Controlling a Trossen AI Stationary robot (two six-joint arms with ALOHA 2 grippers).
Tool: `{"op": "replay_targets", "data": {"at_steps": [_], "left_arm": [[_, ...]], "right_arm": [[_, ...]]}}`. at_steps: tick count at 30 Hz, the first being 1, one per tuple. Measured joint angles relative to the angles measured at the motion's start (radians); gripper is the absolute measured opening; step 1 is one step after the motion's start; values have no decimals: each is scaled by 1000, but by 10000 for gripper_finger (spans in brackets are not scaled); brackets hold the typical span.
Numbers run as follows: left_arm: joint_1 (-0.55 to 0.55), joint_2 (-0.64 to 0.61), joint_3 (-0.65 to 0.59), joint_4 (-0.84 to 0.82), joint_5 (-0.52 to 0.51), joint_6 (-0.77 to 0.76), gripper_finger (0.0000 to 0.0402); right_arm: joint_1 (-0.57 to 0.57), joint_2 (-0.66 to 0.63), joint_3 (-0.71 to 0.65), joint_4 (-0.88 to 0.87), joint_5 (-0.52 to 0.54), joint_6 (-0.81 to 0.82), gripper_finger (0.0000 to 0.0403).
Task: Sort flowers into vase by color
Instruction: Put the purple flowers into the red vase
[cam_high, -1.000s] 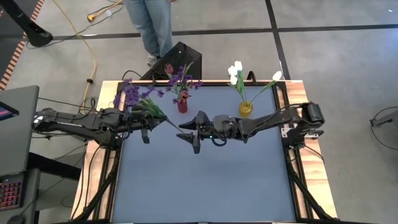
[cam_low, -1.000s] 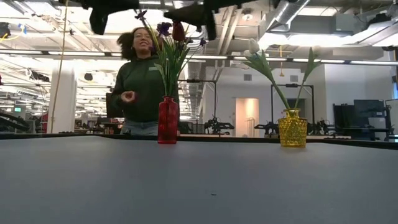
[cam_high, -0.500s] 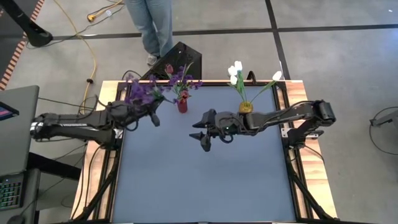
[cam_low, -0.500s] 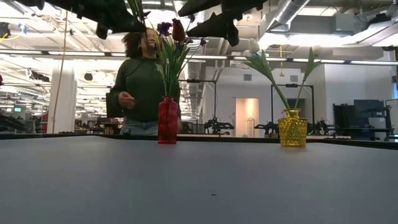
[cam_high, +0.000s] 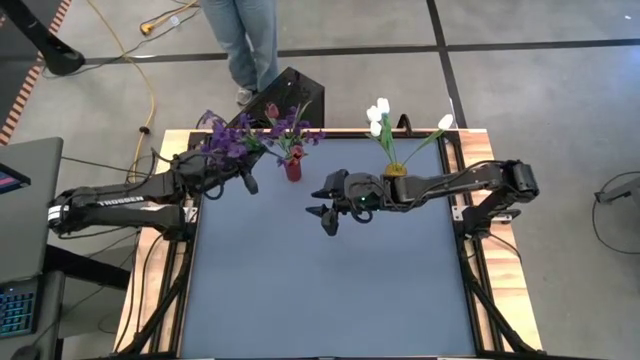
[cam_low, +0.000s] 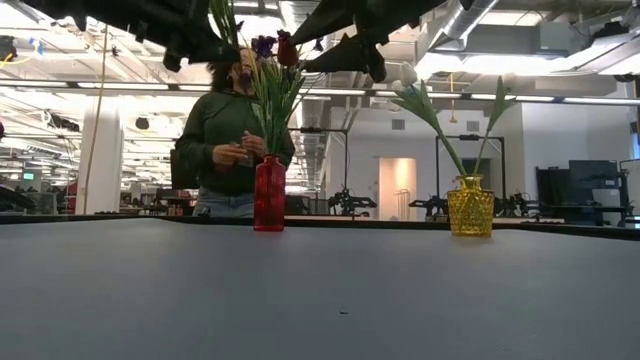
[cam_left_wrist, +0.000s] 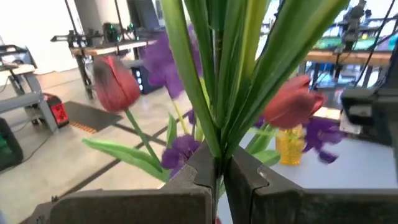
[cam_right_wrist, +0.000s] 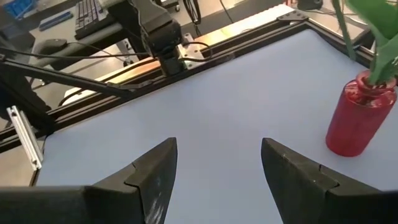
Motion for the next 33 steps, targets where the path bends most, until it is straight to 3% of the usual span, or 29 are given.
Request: {"op": "replay_targets", "data": {"at_steps": [9, 33], "left_arm": [[21, 84, 0, 25, 20, 9, 2], [67, 142, 0, 81, 65, 18, 2]], "right_arm": [[-24, 0, 0, 2, -1, 0, 260], [-43, 0, 0, -3, -3, -3, 260]]}}
